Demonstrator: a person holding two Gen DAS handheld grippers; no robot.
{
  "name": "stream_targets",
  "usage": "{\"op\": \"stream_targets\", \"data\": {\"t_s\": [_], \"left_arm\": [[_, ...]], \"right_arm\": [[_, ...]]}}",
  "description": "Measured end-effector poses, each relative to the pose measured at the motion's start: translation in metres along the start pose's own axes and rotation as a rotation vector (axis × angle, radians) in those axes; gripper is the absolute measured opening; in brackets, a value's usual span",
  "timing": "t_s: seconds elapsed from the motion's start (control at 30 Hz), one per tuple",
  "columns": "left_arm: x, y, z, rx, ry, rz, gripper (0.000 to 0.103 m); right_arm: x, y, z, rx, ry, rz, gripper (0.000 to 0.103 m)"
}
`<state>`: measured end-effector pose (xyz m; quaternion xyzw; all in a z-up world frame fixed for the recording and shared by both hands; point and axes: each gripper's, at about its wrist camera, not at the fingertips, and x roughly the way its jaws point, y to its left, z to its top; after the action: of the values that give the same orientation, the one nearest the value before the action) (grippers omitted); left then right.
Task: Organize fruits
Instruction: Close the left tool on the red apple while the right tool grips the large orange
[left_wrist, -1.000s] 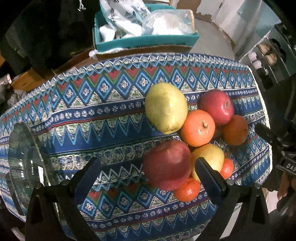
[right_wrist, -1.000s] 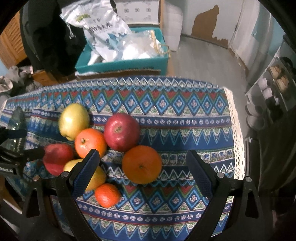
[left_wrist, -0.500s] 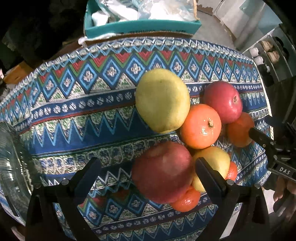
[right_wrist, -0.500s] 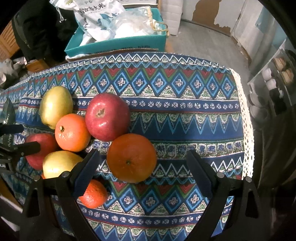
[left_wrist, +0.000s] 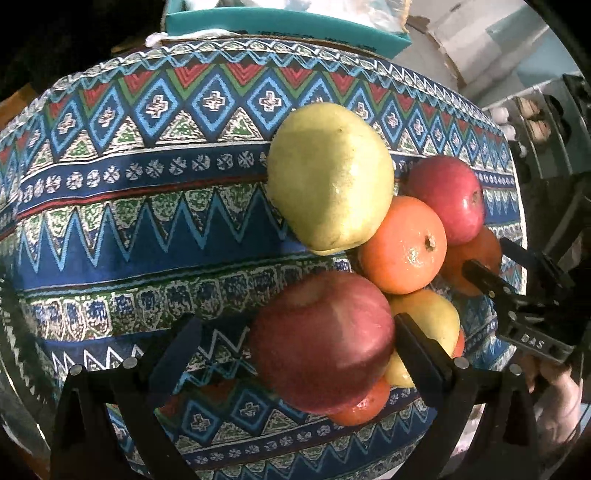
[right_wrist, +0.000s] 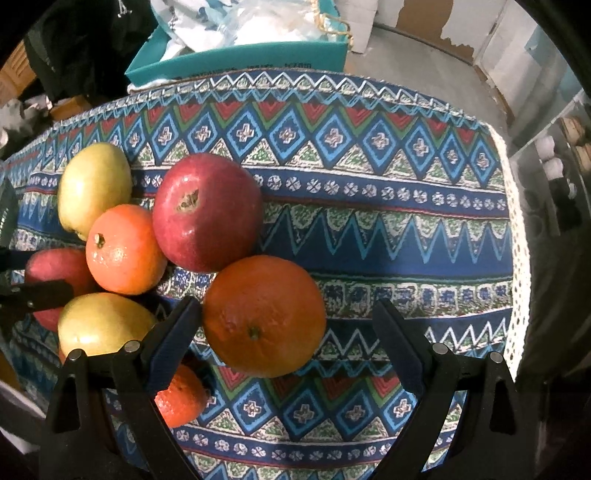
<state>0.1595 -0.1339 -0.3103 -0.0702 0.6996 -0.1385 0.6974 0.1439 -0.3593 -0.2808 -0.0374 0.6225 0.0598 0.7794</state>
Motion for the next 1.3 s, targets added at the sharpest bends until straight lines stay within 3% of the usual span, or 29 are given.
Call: {"op": "stream_targets", "data": {"t_s": [0.1, 0.33, 0.47, 0.57, 0.63, 0.77, 0.9, 1.13, 1.23, 1.3], "left_arm": [[-0.001, -0.004, -0.001, 0.018, 0.015, -0.001, 0.103], [-0.006, -0.016, -0.003, 0.057, -0.01, 0.028, 0.103], [0.003, -0.014, -0.005, 0.026, 0.008, -0.012, 0.103], [0.009, -0.019, -0.011, 0.034, 0.029, -0.035, 0.094], [0.009, -0.027, -0.015, 0.071, 0.032, -0.054, 0.074], [0.009, -0.037, -0.017, 0.086, 0.019, -0.035, 0.073], [0.015, -0.048, -0.012, 0.103, 0.014, 0.041, 0.086], [0.012, -0.055, -0.007, 0.167, -0.03, 0.065, 0.086], [0.011, -0.057, -0.003, 0.168, -0.032, 0.036, 0.075], [0.011, -0.06, -0.001, 0.168, -0.034, 0.032, 0.076]], "right_arm": [[0.005, 0.002, 0.001, -0.006, 0.008, 0.008, 0.09], [0.012, 0.006, 0.0, -0.006, 0.026, 0.06, 0.07], [0.013, 0.008, 0.001, -0.004, 0.008, 0.062, 0.07], [0.013, 0.009, -0.002, -0.002, -0.008, 0.05, 0.069], [0.007, 0.006, -0.006, 0.0, -0.013, 0.043, 0.069], [-0.001, 0.0, -0.008, 0.015, -0.032, 0.036, 0.069], [-0.006, -0.005, -0.009, 0.025, -0.031, 0.039, 0.069], [-0.012, -0.007, -0.02, 0.031, -0.044, 0.038, 0.069], [-0.017, -0.004, -0.02, 0.026, -0.058, 0.035, 0.069], [-0.02, -0.001, -0.018, 0.019, -0.072, 0.032, 0.069]]}}
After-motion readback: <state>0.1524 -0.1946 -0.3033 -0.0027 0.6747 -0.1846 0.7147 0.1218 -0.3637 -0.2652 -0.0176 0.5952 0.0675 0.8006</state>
